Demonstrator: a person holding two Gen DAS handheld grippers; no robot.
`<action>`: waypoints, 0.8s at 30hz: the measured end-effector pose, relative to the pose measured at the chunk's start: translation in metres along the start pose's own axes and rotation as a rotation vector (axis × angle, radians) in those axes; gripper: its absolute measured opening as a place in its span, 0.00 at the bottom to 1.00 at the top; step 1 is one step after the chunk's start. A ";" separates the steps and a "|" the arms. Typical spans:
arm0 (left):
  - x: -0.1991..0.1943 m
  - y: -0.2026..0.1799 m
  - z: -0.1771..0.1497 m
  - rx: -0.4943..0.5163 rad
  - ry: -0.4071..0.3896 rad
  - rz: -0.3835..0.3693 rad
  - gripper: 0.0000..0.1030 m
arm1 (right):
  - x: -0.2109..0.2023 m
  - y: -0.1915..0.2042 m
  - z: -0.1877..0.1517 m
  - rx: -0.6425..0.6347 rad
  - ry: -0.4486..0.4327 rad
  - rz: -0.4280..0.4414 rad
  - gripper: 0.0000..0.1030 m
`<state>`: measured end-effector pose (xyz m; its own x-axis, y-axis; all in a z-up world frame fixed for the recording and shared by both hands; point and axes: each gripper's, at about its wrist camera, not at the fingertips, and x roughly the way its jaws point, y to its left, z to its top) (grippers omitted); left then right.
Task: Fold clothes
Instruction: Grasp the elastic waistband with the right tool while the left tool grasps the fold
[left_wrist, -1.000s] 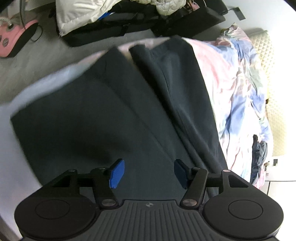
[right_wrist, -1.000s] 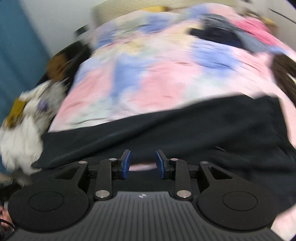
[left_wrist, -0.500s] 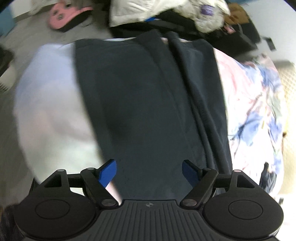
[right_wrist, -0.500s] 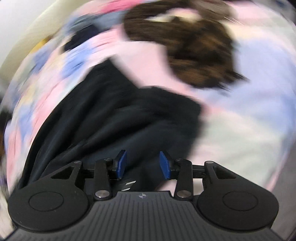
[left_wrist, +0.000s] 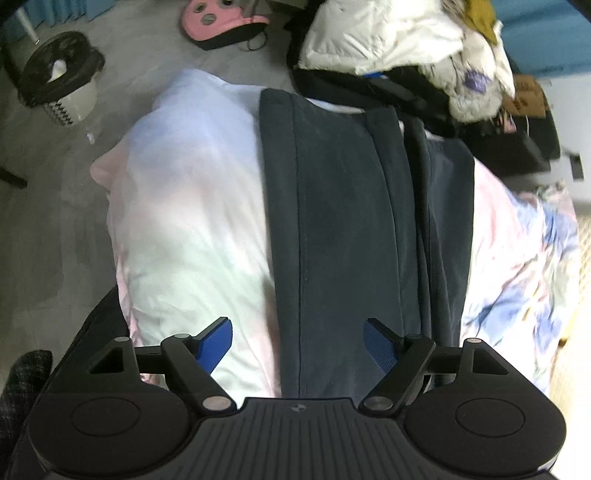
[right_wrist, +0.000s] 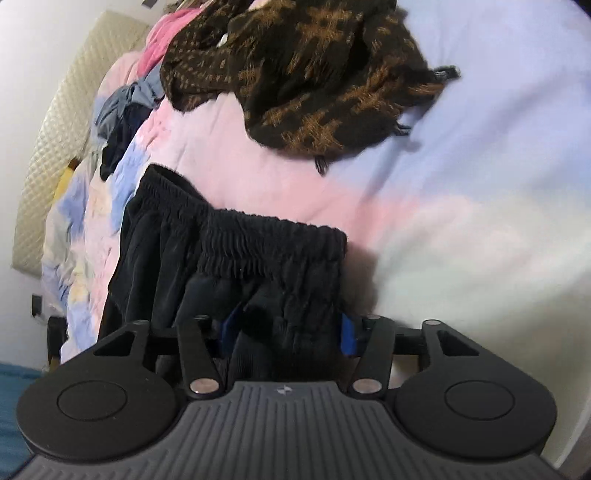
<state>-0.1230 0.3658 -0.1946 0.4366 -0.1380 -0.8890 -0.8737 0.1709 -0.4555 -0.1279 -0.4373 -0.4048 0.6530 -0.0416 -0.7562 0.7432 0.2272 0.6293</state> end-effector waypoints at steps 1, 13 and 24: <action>-0.003 0.002 0.001 -0.013 -0.006 -0.005 0.77 | 0.000 0.002 0.000 -0.006 -0.002 -0.025 0.38; 0.056 0.012 0.069 -0.177 0.003 -0.059 0.77 | -0.060 0.064 -0.002 -0.088 -0.097 -0.022 0.20; 0.133 0.021 0.135 -0.204 0.068 -0.063 0.62 | -0.083 0.090 -0.023 -0.062 -0.186 -0.219 0.18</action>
<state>-0.0546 0.4827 -0.3291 0.4823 -0.2092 -0.8506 -0.8734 -0.0400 -0.4854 -0.1187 -0.3908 -0.2903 0.4977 -0.2730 -0.8232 0.8629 0.2522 0.4381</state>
